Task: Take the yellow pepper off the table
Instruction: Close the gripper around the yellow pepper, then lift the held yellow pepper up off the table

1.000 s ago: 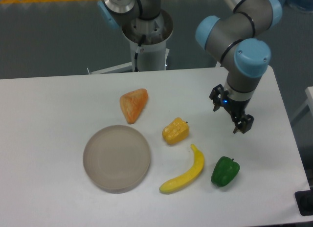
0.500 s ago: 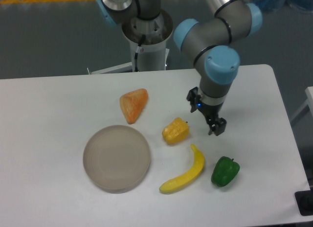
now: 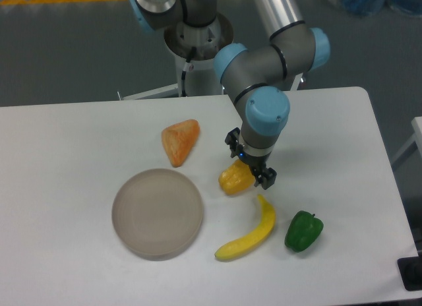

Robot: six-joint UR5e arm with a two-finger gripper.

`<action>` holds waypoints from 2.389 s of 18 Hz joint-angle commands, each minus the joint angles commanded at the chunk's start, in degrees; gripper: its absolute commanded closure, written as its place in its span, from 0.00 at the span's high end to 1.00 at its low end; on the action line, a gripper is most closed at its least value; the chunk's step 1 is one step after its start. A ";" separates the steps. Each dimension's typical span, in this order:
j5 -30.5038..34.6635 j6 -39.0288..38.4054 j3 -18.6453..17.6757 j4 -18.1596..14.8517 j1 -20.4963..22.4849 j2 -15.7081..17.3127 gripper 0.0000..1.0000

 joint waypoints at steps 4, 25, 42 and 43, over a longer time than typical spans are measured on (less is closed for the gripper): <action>-0.09 -3.44 0.00 0.35 -1.67 -1.76 1.00; -0.35 -2.38 4.48 2.73 0.61 1.40 0.21; -0.44 8.60 15.20 -9.41 12.65 0.80 0.20; -0.44 8.60 15.29 -8.80 12.65 0.44 0.20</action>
